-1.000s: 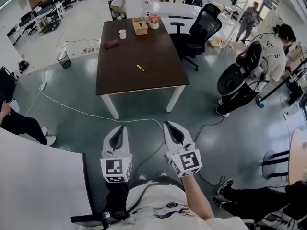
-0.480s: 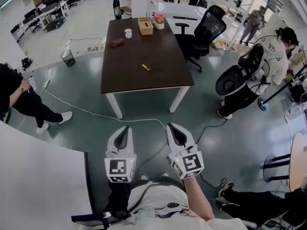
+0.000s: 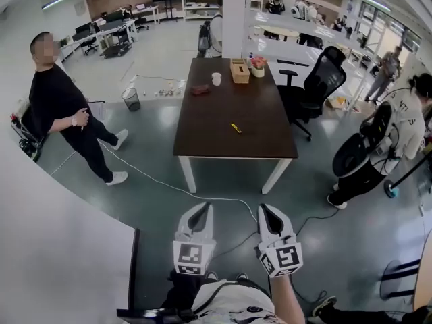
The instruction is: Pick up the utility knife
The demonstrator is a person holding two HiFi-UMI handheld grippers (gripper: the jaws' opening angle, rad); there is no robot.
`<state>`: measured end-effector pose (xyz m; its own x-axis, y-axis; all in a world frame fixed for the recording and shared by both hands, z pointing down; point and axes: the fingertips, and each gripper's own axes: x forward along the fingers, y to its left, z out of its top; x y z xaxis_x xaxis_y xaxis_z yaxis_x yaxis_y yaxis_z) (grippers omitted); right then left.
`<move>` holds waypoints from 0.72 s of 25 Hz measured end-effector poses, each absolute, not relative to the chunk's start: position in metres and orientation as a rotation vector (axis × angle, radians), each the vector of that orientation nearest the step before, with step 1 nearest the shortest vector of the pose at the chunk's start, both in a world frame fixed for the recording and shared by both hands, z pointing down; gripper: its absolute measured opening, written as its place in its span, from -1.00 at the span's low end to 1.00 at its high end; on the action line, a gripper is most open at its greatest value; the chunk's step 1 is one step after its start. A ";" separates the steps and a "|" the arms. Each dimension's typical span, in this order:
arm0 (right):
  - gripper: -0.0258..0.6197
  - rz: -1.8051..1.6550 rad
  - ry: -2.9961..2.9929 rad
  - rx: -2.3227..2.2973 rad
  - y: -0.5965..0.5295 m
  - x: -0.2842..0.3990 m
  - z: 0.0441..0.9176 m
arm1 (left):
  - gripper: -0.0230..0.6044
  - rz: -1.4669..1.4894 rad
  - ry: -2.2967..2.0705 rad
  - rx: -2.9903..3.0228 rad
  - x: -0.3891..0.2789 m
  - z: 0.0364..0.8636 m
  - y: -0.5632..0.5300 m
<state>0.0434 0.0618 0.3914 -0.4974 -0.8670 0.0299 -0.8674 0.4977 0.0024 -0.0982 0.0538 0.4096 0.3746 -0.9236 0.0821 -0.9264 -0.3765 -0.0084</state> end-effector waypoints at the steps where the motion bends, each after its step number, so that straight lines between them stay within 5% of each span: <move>1: -0.92 0.025 -2.697 1.562 0.063 0.046 0.393 | -0.94 0.112 -1.736 2.566 -0.097 0.412 0.055; 18: -0.92 0.073 -2.680 1.555 0.045 0.033 0.409 | -0.94 0.141 -1.736 2.512 -0.123 0.433 0.049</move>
